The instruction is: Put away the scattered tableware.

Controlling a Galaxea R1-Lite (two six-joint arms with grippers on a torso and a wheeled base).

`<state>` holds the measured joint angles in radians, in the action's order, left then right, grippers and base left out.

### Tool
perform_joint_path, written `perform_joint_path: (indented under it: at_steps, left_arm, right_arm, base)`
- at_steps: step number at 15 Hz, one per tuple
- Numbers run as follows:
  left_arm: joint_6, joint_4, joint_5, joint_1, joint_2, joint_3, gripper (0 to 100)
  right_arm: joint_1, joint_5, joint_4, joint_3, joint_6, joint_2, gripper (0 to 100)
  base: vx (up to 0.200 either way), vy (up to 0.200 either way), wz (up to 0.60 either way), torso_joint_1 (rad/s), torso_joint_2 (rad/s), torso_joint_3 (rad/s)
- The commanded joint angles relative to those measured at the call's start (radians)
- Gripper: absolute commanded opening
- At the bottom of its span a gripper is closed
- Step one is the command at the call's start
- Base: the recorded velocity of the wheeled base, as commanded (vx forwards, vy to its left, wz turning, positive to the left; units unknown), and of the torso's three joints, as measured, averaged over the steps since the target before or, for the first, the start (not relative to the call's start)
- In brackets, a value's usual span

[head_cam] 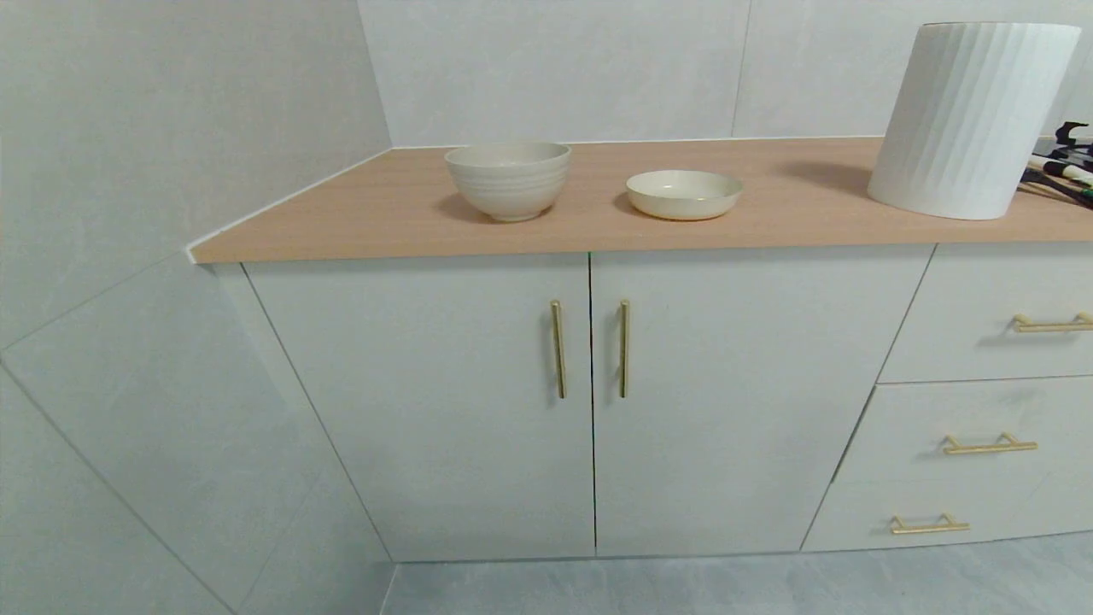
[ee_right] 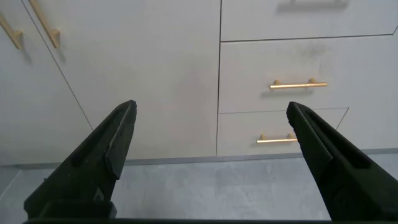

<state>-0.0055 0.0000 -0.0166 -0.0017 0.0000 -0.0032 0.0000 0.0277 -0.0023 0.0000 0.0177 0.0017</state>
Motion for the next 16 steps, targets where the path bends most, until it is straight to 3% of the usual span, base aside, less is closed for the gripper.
perform_joint_path:
  at_steps: [1, 3, 4, 6, 7, 9, 11, 16]
  left_arm:
    - [-0.001, 0.0, 0.0, 0.0, 0.0, 0.0, 100]
    - [-0.001, 0.0, 0.0, 0.0, 0.0, 0.0, 100]
    - [-0.001, 0.0, 0.0, 0.0, 0.0, 0.0, 100]
    - [-0.001, 0.0, 0.0, 0.0, 0.0, 0.0, 100]
    - [-0.001, 0.0, 0.0, 0.0, 0.0, 0.0, 100]
    - [-0.001, -0.002, 0.0, 0.0, 0.0, 0.0, 100]
    - [-0.001, 0.0, 0.0, 0.0, 0.0, 0.0, 100]
    - [-0.001, 0.0, 0.0, 0.0, 0.0, 0.0, 100]
  right_arm:
    - [0.0, 0.001, -0.001, 0.0, 0.002, 0.0, 100]
    - [0.0, 0.0, -0.004, 0.0, -0.007, 0.0, 100]
    - [0.006, -0.018, -0.013, -0.064, -0.007, 0.015, 100]
    - [0.046, -0.089, -0.004, -0.331, 0.081, 0.235, 100]
    - [0.048, -0.115, -0.002, -0.379, 0.077, 0.3, 100]
    - [0.048, -0.305, -0.008, -0.509, 0.076, 0.595, 100]
    - [0.067, -0.416, -0.021, -0.634, 0.076, 0.851, 100]
    - [0.391, -0.374, -0.041, -0.908, 0.084, 1.253, 100]
  base:
    - [0.0, 0.0, 0.0, 0.0, 0.0, 0.0]
    - [0.0, 0.0, 0.0, 0.0, 0.0, 0.0]
    - [0.0, 0.0, 0.0, 0.0, 0.0, 0.0]
    - [0.0, 0.0, 0.0, 0.0, 0.0, 0.0]
    - [0.0, 0.0, 0.0, 0.0, 0.0, 0.0]
    - [0.0, 0.0, 0.0, 0.0, 0.0, 0.0]
    - [0.0, 0.0, 0.0, 0.0, 0.0, 0.0]
    - [0.0, 0.0, 0.0, 0.0, 0.0, 0.0]
